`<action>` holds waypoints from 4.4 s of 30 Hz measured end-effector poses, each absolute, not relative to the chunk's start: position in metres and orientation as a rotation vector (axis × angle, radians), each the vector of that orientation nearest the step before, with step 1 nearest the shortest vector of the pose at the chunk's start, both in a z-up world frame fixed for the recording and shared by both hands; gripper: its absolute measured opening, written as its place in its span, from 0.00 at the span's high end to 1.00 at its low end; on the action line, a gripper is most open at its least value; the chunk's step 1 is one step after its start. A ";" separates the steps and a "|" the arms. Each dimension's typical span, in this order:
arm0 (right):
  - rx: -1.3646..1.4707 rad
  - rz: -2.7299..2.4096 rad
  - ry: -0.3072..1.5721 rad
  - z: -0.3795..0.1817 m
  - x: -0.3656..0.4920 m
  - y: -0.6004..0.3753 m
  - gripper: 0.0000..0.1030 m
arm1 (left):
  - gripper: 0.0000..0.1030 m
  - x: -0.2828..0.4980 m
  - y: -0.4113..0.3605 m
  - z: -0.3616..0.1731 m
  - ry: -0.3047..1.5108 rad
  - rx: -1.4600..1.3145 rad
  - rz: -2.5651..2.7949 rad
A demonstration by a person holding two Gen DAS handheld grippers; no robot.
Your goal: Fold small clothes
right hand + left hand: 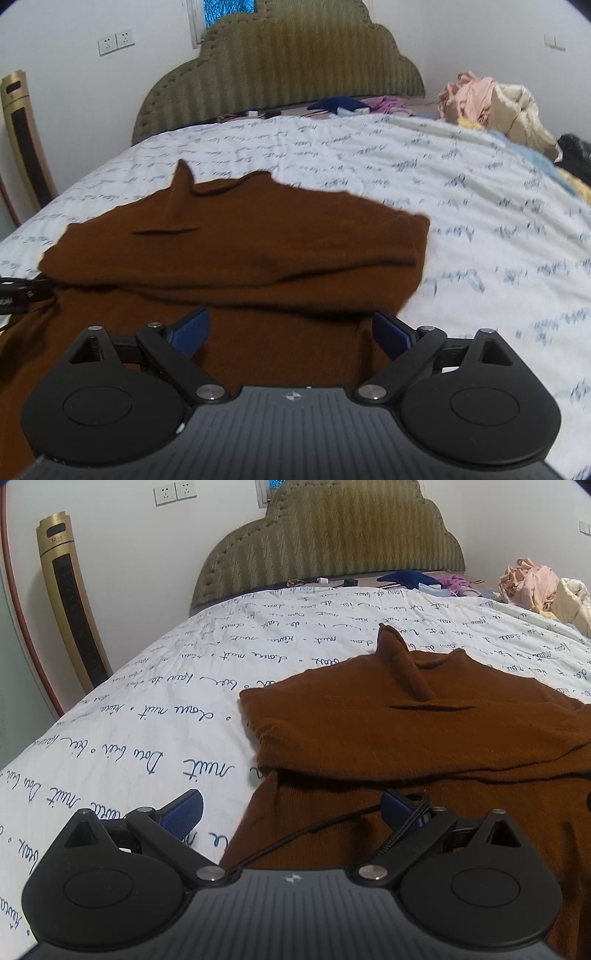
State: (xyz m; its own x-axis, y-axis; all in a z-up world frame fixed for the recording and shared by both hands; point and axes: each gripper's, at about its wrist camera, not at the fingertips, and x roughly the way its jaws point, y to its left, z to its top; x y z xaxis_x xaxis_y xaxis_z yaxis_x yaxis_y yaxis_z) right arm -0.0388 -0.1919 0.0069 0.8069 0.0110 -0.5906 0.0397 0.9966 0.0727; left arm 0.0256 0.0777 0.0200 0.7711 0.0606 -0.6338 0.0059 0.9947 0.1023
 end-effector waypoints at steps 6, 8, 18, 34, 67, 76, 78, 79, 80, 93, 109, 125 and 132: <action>0.093 -0.010 0.643 0.001 -0.059 -0.191 0.06 | 0.00 0.017 0.078 0.019 0.688 0.100 0.038; 0.107 -0.004 0.647 -0.001 -0.065 -0.192 0.05 | 0.00 0.013 0.078 0.019 0.690 0.101 0.040; 0.129 0.022 0.634 0.004 -0.087 -0.188 0.03 | 0.00 -0.003 0.088 0.030 0.671 0.094 0.054; 0.112 0.055 0.598 0.016 -0.119 -0.185 0.03 | 0.00 -0.051 0.172 0.095 0.507 0.140 0.348; 0.122 -0.001 0.631 -0.001 -0.137 -0.210 0.02 | 0.00 -0.056 0.143 0.038 0.725 0.047 -0.037; 0.078 0.028 0.566 0.011 -0.118 -0.200 0.01 | 0.00 -0.058 0.137 0.048 0.686 0.086 -0.028; 0.026 0.046 0.542 0.013 -0.104 -0.187 0.00 | 0.00 -0.057 0.134 0.051 0.678 0.087 -0.032; -0.010 0.051 0.530 0.013 -0.097 -0.179 0.00 | 0.00 -0.056 0.131 0.053 0.674 0.089 -0.028; -0.053 0.047 0.524 0.012 -0.087 -0.171 0.00 | 0.00 -0.055 0.129 0.054 0.668 0.091 -0.019; -0.074 -0.005 0.649 -0.028 -0.031 -0.158 0.00 | 0.00 -0.039 0.119 0.060 0.670 0.071 0.031; -0.044 0.008 0.661 -0.032 -0.029 -0.161 0.00 | 0.00 -0.051 0.120 0.097 0.572 0.087 0.100; -0.044 0.008 0.661 -0.032 -0.029 -0.161 0.00 | 0.00 -0.051 0.121 0.099 0.536 -0.241 0.372; -0.044 0.008 0.661 -0.032 -0.029 -0.161 0.00 | 0.00 -0.063 0.111 0.113 0.653 -0.178 0.493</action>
State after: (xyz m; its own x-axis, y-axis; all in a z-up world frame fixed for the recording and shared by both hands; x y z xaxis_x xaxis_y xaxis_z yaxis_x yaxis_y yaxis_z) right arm -0.0292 -0.1610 -0.0318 0.7892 -0.0070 -0.6141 -0.0212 0.9990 -0.0386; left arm -0.0633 0.1107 0.1128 0.6844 0.3822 -0.6209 -0.4920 0.8706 -0.0064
